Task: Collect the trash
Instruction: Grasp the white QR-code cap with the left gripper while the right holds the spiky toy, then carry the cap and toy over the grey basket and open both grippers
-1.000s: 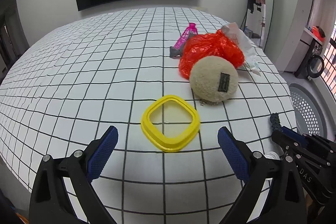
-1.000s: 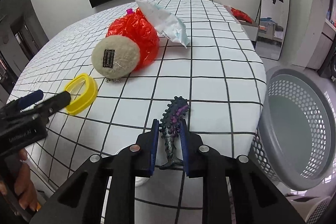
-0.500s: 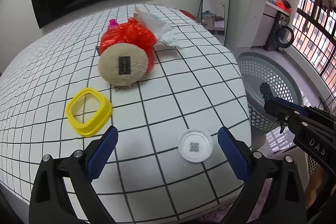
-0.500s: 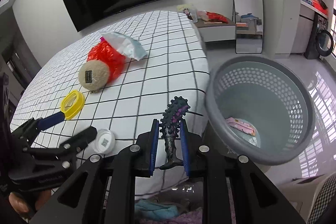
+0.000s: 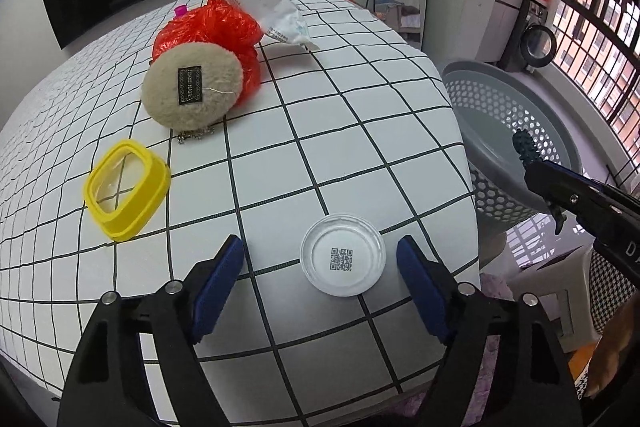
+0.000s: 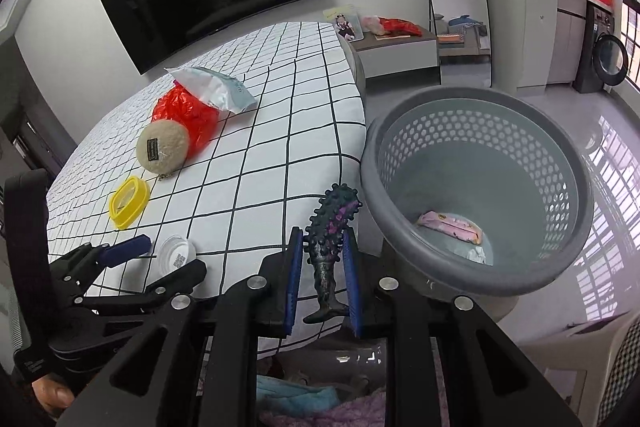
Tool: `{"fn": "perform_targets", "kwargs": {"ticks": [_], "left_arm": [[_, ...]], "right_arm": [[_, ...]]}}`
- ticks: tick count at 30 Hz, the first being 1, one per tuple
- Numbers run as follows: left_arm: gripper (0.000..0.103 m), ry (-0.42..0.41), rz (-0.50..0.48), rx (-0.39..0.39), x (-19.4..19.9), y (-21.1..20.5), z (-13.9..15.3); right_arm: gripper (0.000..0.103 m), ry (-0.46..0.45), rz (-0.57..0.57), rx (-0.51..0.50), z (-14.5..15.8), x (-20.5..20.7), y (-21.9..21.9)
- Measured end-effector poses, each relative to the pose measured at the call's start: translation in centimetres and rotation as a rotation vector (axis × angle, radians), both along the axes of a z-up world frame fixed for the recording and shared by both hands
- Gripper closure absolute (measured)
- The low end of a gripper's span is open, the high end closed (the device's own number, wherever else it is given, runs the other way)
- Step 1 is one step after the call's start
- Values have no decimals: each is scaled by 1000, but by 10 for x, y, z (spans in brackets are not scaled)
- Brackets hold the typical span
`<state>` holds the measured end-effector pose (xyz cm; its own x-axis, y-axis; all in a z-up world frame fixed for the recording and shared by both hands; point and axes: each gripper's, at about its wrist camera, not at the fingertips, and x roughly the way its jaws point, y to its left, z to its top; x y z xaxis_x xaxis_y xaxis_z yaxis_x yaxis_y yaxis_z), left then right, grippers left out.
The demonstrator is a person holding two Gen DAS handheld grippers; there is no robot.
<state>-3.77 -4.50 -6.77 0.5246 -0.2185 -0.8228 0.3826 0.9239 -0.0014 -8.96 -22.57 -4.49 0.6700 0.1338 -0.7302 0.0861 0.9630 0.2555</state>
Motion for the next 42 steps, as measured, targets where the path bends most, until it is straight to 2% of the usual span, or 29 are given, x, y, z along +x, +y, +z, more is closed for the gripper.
{"fn": "perform_targets", "kwargs": {"ticks": [1,3,4,10,16,23,31,42], "left_arm": [[38,-5,-5,-3,0,0,1],[58,-14,-20,-5,-2,-2,2],[63,-16,-28,-6,-3,-3,3],[64,-24,-32,2,-2,-8,6],[64,-55,-59,-7,5,-26,22],[64,-110,-129,-23,18,-78,43],[64,-118,-219,-25,29,-147,50],[63,-83,-283,-1,41,-209,32]], "right_arm": [[83,0,-1,2,0,0,0],[83,1,-2,6,-1,1,-2],[83,-1,-4,7,-1,1,-2],[83,-11,-12,20,-1,0,-9],[83,-22,-41,28,3,0,-26],[83,-42,-111,16,13,1,-65],[83,-46,-218,16,12,-1,-120],[83,9,-282,65,-18,3,-161]]}}
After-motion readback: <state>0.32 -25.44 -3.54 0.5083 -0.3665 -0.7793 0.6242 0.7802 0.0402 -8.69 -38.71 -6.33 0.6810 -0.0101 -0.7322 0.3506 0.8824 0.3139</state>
